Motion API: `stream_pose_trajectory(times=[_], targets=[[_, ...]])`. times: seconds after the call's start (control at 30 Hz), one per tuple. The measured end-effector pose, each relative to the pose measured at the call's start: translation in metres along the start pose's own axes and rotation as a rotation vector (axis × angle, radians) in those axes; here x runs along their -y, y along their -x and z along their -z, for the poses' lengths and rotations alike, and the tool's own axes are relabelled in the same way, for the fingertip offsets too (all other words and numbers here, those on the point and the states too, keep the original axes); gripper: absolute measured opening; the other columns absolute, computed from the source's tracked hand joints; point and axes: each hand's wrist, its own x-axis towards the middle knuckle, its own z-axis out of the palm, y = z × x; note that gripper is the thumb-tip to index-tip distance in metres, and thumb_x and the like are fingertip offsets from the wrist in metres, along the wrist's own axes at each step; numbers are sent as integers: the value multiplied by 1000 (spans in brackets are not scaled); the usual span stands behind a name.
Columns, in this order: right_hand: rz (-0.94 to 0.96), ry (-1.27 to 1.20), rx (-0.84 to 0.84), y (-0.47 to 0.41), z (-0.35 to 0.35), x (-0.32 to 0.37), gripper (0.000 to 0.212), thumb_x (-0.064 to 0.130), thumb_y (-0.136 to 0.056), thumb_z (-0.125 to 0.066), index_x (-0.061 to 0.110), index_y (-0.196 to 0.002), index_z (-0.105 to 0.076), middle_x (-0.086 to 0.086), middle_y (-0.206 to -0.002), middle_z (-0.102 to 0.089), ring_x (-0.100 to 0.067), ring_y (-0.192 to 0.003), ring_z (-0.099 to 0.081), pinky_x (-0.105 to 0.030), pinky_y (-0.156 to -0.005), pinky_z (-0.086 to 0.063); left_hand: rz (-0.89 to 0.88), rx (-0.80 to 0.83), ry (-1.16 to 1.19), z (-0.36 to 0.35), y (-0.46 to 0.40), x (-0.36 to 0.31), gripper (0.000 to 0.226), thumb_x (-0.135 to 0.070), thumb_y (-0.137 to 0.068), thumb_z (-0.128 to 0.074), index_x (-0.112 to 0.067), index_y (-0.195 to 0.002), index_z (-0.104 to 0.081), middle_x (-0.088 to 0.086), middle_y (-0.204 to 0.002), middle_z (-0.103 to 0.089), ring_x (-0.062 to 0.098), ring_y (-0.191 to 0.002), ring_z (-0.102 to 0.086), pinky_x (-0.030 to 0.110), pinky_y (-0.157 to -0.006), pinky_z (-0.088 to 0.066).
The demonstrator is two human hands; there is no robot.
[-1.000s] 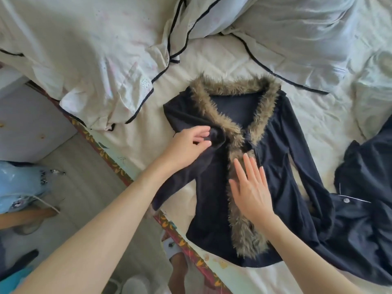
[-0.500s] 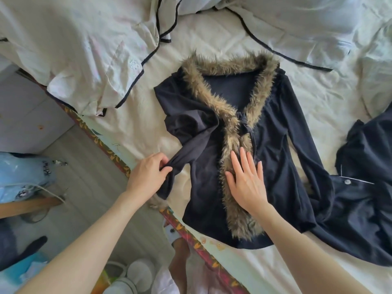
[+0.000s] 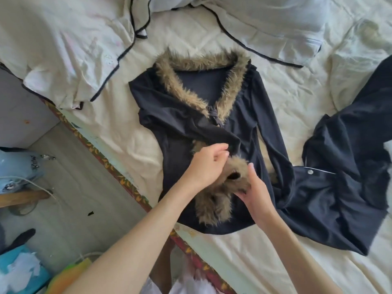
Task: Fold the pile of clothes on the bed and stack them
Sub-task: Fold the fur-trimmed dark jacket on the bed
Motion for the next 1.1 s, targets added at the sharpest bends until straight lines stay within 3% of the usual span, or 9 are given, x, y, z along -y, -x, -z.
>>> stream_pose_trajectory(times=[0.17,0.33,0.5,0.63,0.77,0.87,0.97,1.03,1.1], targets=[[-122,-88,-59,-15,19,4,79,79,-60,-49,33,-124,-56,10,-113,-68,-12,-108,-61,-31,-81,-48,42,94,-158,-18,12,39,44,-21,-100,-41,-22,-144,-38,-6,-148,-39,9,-136,-34,20,-107,-23],[-107,18,-159,-24,15,9,53,63,-76,-62,28,-114,-54,14,-109,-61,-9,-103,-57,-36,-91,-46,-33,296,-344,-43,27,49,50,-20,-101,-38,-26,-149,-24,-12,-157,-14,4,-144,-6,25,-114,-7],[-93,-20,-367,-20,41,12,29,32,-91,-61,15,-114,-61,-4,-111,-67,-23,-104,-63,-46,-97,-49,-129,156,-176,-59,31,34,39,-15,-98,-41,-28,-135,-48,-16,-141,-43,-6,-129,-33,2,-101,-20],[-94,-26,-335,1,62,-1,10,20,-97,-52,21,-98,-62,0,-99,-69,-19,-98,-64,-38,-85,-54,-27,187,-9,-65,40,36,40,-21,-97,-50,-29,-136,-45,-17,-131,-50,-4,-118,-46,13,-98,-37],[-19,-58,-246,13,71,-6,19,9,-97,-49,18,-98,-65,1,-88,-72,-12,-83,-67,-29,-75,-54,103,162,126,-85,49,33,52,-24,-92,-59,-23,-141,-41,-15,-121,-51,-5,-102,-54,4,-80,-43],[-96,-155,-220,13,76,0,19,17,-99,-47,15,-96,-65,-6,-91,-70,-17,-81,-68,-34,-74,-53,29,121,87,-98,54,26,47,-21,-92,-59,-20,-137,-46,-21,-109,-47,-12,-98,-50,4,-85,-41],[-216,-252,-153,10,78,7,43,55,-92,-47,18,-102,-66,-4,-100,-73,-19,-93,-69,-37,-82,-52,-63,97,-4,-106,56,19,47,-19,-94,-57,-17,-139,-44,-14,-116,-45,-6,-107,-46,10,-97,-37],[-216,-96,-182,6,75,9,52,70,-78,-53,24,-99,-65,4,-104,-70,-14,-98,-66,-34,-85,-51,-143,117,-96,-108,57,17,46,-19,-97,-51,-18,-142,-41,-11,-130,-43,-6,-116,-40,0,-95,-28],[-187,101,-262,3,72,9,48,66,-72,-63,24,-96,-63,7,-100,-66,-10,-95,-63,-28,-79,-50,-209,172,-187,-108,58,20,46,-19,-98,-46,-19,-143,-39,-11,-140,-41,-4,-125,-35,-6,-93,-18]])
